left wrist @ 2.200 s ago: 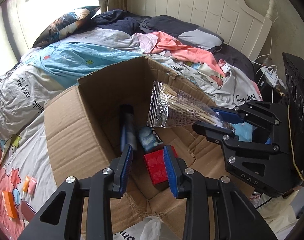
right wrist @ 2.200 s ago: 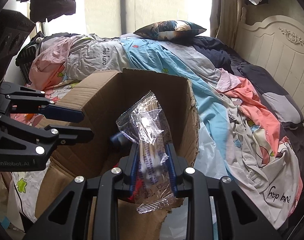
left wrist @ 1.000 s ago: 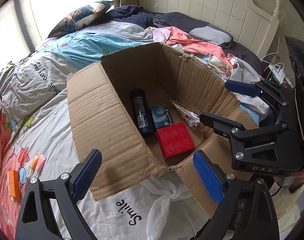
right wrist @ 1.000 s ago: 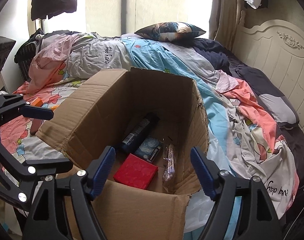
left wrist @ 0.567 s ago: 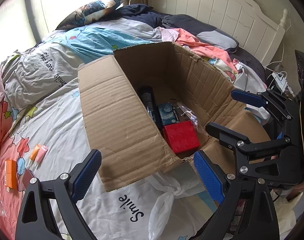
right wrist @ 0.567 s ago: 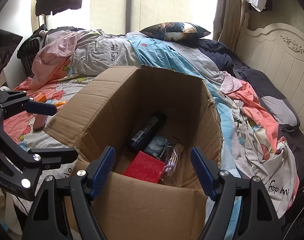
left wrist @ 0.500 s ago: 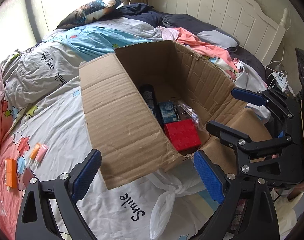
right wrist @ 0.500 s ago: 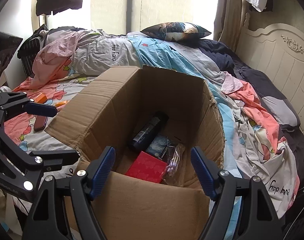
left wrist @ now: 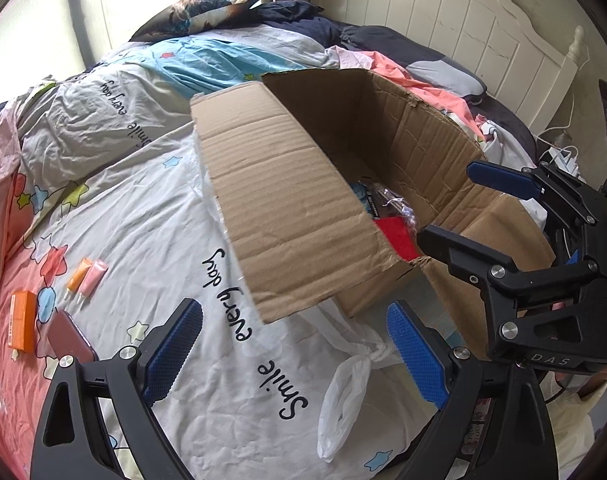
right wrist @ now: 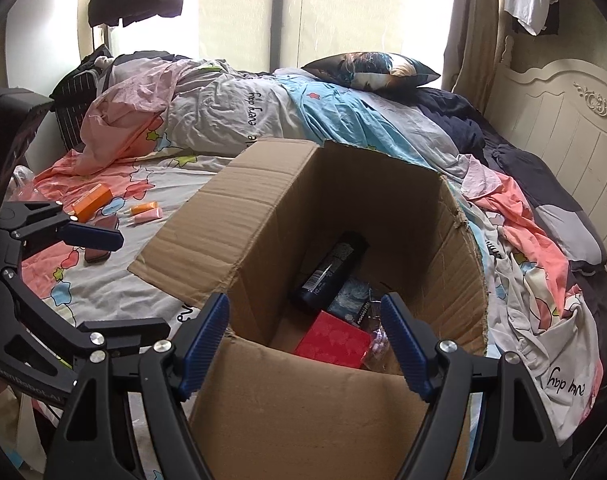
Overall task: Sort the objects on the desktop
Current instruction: 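Move both open tools back toward the remaining items on the bed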
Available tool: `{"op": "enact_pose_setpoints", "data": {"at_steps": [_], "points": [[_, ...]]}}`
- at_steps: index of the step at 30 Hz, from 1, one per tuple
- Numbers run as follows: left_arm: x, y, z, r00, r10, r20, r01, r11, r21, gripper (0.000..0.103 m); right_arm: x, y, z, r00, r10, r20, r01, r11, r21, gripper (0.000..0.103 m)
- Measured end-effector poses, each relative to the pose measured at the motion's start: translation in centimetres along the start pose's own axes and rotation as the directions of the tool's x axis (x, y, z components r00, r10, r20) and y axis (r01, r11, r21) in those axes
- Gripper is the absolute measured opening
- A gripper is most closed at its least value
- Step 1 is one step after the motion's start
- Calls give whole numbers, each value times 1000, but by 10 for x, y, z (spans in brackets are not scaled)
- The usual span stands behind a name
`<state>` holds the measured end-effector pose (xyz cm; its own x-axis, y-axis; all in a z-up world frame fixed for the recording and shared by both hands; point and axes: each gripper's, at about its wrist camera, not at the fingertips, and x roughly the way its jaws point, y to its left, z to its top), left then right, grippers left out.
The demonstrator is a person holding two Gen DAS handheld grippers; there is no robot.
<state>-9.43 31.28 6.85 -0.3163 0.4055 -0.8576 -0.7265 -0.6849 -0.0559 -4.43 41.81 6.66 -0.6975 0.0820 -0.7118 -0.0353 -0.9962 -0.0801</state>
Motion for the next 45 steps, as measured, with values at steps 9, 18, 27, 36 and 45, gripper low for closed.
{"op": "enact_pose_setpoints", "data": {"at_steps": [9, 18, 27, 36, 45], "points": [[-7, 37, -24, 1000, 7, -5, -8, 997, -72, 96, 6, 34, 2, 1000, 22, -11, -23, 998, -51, 74], [-13, 73, -49, 1000, 19, -8, -20, 989, -145, 96, 9, 65, 3, 999, 30, -16, -31, 994, -108, 74], [-12, 112, -84, 998, 46, -34, -53, 974, -222, 96, 15, 97, 2, 998, 53, -23, -56, 985, -163, 74], [-20, 135, -112, 997, 74, -34, -81, 961, -266, 96, 17, 126, 1, 995, 96, 7, -92, 974, -209, 74], [-30, 163, -140, 990, 133, -42, -140, 941, -309, 96, 34, 151, 3, 994, 107, -21, -109, 961, -253, 75]]}}
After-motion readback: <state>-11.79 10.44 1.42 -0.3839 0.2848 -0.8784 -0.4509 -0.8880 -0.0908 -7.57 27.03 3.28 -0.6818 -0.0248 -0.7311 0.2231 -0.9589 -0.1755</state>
